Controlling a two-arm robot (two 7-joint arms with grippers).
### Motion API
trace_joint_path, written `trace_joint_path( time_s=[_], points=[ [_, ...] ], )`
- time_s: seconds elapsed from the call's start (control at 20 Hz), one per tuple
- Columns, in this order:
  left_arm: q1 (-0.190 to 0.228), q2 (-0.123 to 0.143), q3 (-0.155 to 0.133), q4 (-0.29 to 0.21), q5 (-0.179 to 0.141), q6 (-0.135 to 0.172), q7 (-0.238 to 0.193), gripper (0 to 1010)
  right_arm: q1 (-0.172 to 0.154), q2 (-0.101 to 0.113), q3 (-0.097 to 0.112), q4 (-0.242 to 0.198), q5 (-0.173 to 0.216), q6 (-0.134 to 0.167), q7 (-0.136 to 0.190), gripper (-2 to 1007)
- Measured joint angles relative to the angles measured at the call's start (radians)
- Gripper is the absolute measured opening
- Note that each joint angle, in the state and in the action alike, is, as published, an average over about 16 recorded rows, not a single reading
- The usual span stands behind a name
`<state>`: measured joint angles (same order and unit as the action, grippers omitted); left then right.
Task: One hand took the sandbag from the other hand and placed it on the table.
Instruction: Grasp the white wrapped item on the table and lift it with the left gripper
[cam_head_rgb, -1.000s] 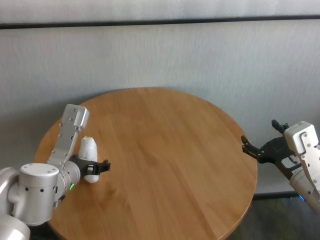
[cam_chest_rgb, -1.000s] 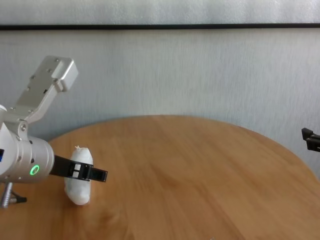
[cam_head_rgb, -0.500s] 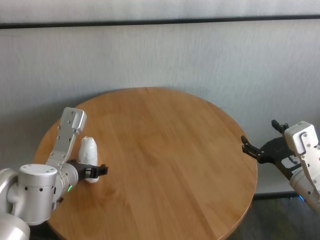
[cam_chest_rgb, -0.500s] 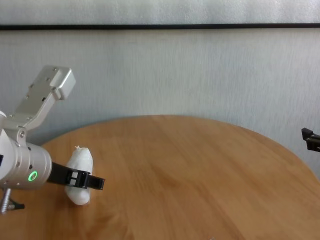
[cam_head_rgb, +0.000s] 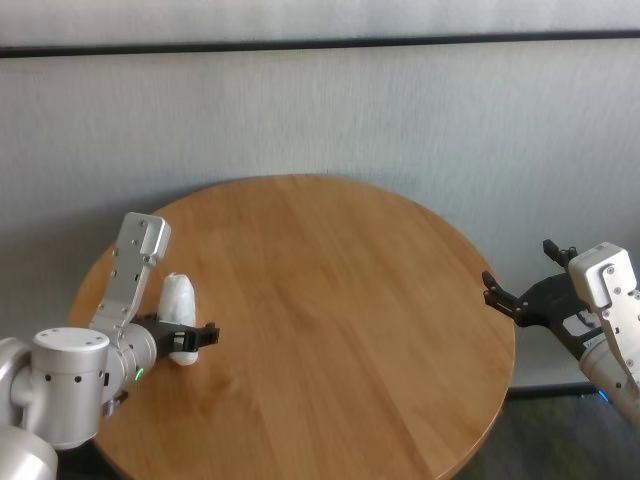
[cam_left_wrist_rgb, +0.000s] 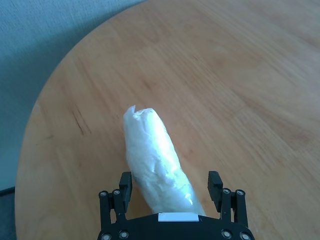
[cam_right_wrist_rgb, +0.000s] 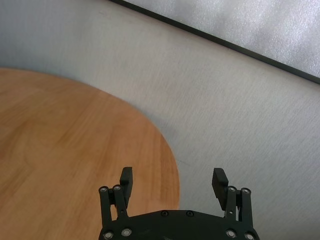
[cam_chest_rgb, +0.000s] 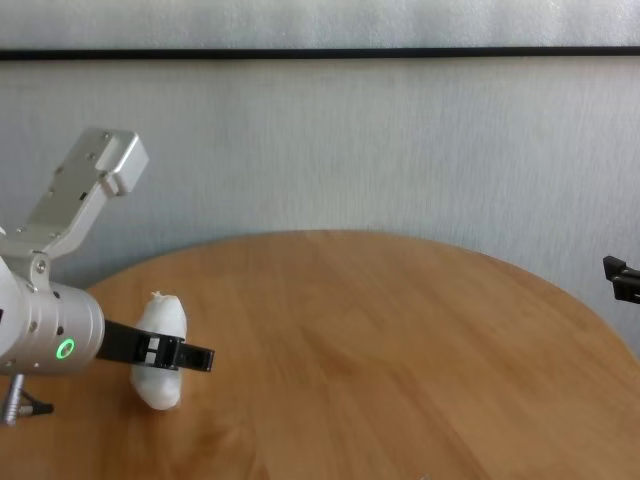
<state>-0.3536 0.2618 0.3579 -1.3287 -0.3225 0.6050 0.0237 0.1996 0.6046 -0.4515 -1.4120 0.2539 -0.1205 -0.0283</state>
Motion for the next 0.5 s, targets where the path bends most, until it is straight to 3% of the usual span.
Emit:
trace_joint_path(
  time_s=[0.5],
  points=[
    [0.004, -0.001, -0.005, -0.004, -0.002, -0.012, -0.009, 996, 0.000, 0.000, 0.000, 0.000, 0.000, 0.000, 0.000, 1001]
  ],
)
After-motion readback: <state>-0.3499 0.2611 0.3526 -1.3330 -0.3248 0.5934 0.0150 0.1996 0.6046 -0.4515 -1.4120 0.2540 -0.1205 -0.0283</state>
